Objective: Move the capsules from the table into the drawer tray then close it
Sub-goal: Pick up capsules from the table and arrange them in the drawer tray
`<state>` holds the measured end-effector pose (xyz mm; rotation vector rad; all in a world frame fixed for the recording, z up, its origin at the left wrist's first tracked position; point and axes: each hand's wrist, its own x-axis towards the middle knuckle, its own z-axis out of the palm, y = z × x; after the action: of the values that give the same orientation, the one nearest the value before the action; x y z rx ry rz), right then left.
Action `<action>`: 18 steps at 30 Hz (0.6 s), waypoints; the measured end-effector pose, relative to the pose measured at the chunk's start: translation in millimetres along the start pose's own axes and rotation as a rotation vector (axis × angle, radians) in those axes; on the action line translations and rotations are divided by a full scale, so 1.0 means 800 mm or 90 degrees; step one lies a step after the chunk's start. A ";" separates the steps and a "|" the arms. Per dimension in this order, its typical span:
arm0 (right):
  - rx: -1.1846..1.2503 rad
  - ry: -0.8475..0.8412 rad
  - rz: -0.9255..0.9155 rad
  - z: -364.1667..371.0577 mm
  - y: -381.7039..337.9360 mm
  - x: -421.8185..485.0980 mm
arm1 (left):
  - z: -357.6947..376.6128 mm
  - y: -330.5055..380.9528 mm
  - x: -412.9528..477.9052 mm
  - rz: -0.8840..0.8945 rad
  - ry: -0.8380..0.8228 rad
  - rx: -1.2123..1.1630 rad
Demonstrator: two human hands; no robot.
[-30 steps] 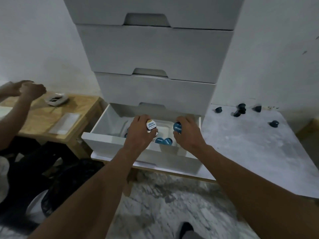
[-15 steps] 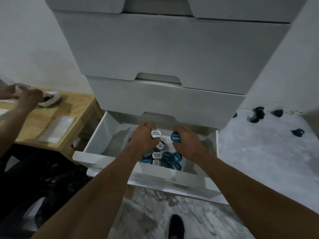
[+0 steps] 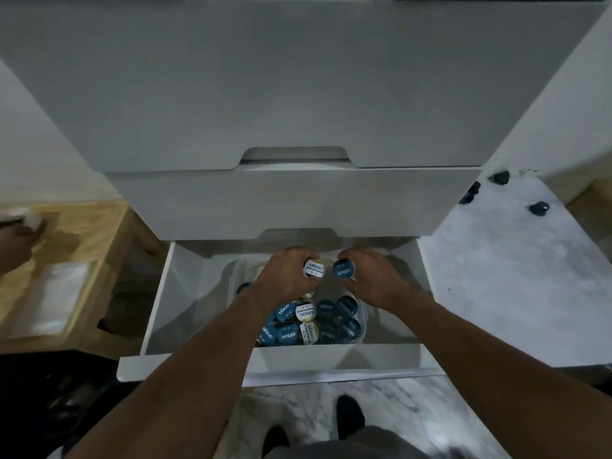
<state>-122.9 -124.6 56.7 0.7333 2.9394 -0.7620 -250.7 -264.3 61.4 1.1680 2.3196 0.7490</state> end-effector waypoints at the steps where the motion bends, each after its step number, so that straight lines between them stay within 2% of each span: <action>1: -0.004 -0.001 0.005 0.000 0.000 0.000 | 0.001 -0.001 0.003 0.013 -0.008 -0.001; 12: -0.044 -0.060 0.007 0.014 0.013 0.011 | 0.027 -0.010 0.020 0.023 -0.091 0.004; 18: -0.096 -0.089 -0.004 0.018 0.016 0.018 | 0.035 -0.017 0.030 -0.022 -0.118 0.026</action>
<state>-131.3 -114.9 36.1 0.6321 2.8358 -0.5593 -255.2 -243.9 27.7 1.1602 2.2052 0.5587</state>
